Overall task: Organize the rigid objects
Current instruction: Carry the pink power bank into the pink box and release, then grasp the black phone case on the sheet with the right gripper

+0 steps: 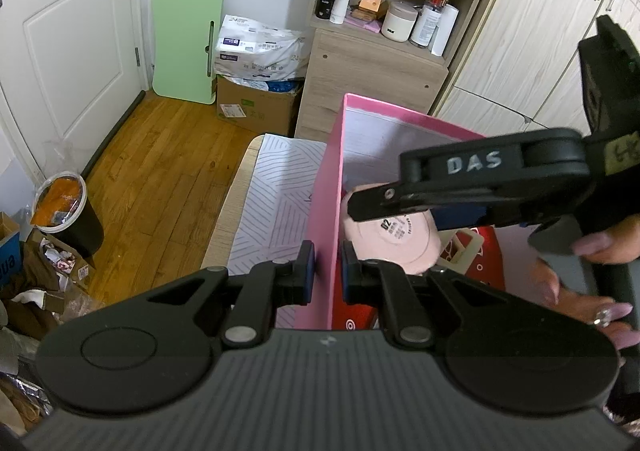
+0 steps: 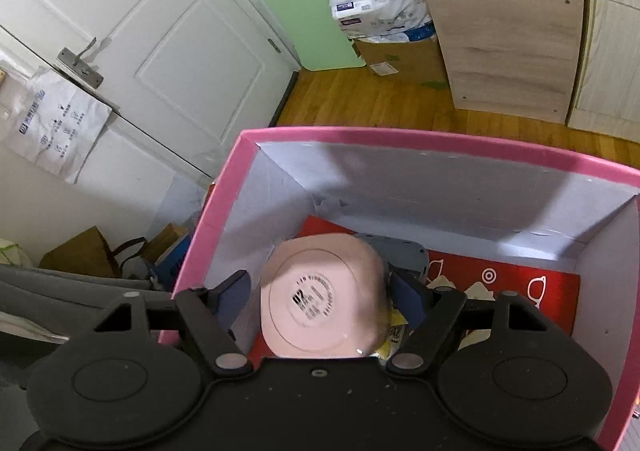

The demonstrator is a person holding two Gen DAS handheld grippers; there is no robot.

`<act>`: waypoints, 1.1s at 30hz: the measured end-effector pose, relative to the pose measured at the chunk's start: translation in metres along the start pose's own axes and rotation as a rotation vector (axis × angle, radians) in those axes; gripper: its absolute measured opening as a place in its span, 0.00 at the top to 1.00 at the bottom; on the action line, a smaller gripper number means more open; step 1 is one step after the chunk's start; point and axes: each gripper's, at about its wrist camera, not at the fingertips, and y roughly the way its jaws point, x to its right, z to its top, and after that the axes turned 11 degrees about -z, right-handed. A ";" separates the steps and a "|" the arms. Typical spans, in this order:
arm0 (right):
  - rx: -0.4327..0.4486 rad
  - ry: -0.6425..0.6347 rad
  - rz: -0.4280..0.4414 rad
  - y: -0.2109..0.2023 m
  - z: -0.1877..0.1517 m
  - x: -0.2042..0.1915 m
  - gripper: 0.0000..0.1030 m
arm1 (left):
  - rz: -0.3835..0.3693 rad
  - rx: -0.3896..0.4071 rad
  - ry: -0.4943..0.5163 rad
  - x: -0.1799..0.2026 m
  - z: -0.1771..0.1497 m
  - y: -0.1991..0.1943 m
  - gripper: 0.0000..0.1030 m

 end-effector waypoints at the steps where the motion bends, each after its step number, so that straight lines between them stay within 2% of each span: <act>1: 0.006 -0.002 0.009 -0.004 0.000 0.001 0.21 | 0.001 0.000 -0.001 0.000 0.000 0.000 0.90; 8: 0.100 -0.047 -0.010 -0.044 -0.003 0.007 0.21 | -0.002 0.001 -0.001 -0.001 0.000 -0.001 0.90; 12: 0.254 -0.076 -0.046 -0.094 -0.014 0.022 0.20 | -0.007 0.002 -0.007 -0.003 0.000 -0.001 0.90; 15: 0.319 -0.079 -0.054 -0.127 -0.025 0.038 0.20 | -0.008 0.003 -0.009 -0.003 -0.001 -0.002 0.90; 18: 0.368 -0.077 -0.045 -0.150 -0.042 0.053 0.20 | -0.008 0.002 -0.012 -0.003 -0.001 -0.001 0.90; 22: 0.481 -0.044 0.010 -0.174 -0.071 0.083 0.20 | 0.006 0.001 0.004 0.000 0.000 -0.001 0.90; 24: 0.536 -0.030 -0.018 -0.179 -0.084 0.093 0.20 | 0.017 -0.001 0.019 0.003 -0.001 0.000 0.90; 27: 0.572 -0.008 -0.083 -0.181 -0.100 0.109 0.20 | 0.029 -0.003 0.038 0.006 -0.001 0.000 0.90; 33: 0.572 0.022 -0.196 -0.162 -0.125 0.136 0.20 | 0.043 -0.008 0.056 0.009 0.001 0.001 0.90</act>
